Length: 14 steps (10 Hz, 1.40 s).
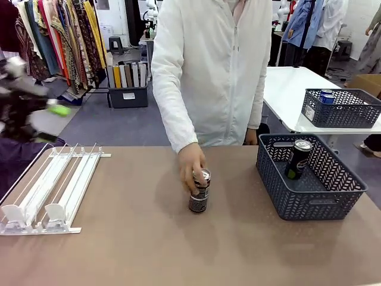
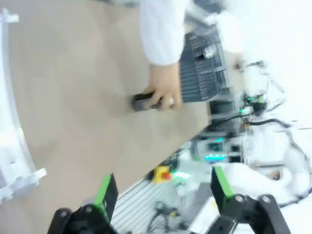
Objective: Retrieve and store the cans from the dispenser.
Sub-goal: Pick up one can from the Automatic Can Dispenser and place it in the middle of the table.
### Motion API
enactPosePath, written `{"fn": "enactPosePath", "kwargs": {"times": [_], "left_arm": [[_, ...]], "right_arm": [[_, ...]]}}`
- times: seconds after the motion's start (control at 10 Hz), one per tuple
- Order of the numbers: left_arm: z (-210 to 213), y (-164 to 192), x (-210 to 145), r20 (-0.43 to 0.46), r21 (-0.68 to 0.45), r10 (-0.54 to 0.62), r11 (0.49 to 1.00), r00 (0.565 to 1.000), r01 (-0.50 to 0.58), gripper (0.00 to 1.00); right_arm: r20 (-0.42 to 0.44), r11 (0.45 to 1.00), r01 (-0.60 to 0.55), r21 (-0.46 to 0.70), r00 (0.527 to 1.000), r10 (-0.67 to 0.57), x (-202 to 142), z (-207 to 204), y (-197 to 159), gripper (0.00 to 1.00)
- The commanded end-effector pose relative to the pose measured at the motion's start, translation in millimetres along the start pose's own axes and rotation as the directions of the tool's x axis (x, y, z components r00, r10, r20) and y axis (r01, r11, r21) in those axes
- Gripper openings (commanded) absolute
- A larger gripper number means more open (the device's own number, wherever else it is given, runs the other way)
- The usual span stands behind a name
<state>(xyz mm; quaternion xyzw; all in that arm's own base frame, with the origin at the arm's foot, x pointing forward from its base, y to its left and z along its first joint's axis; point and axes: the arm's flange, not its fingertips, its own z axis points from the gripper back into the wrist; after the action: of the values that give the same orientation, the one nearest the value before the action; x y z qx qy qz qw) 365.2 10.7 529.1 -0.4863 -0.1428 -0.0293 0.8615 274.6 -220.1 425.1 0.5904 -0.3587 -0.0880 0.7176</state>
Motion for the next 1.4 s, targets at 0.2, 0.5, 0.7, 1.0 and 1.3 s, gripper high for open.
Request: {"fn": "enactPosePath", "kwargs": {"times": [0.2,0.5,0.7,1.0,1.3], "left_arm": [[19.3,114.4,-37.5,0.141,-0.470,0.105,0.882,0.985,-0.027,1.00],[42.9,100.4,-40.8,0.196,-0.402,0.108,0.915,0.975,-0.021,1.00],[42.9,100.4,-40.8,0.196,-0.402,0.108,0.915,0.975,-0.021,1.00],[42.9,100.4,-40.8,0.196,-0.402,0.108,0.915,0.975,-0.021,1.00],[42.9,100.4,-40.8,0.196,-0.402,0.108,0.915,0.975,-0.021,1.00]], "right_arm": [[0.010,1.000,0.002,0.014,1.000,-0.002,3.0,-0.4,3.5,1.00],[0.010,1.000,0.002,0.014,1.000,-0.002,3.0,-0.4,3.5,1.00],[0.010,1.000,0.002,0.014,1.000,-0.002,3.0,-0.4,3.5,1.00],[0.010,1.000,0.002,0.014,1.000,-0.002,3.0,-0.4,3.5,1.00],[0.010,1.000,0.002,0.014,1.000,-0.002,3.0,-0.4,3.5,1.00]]}}
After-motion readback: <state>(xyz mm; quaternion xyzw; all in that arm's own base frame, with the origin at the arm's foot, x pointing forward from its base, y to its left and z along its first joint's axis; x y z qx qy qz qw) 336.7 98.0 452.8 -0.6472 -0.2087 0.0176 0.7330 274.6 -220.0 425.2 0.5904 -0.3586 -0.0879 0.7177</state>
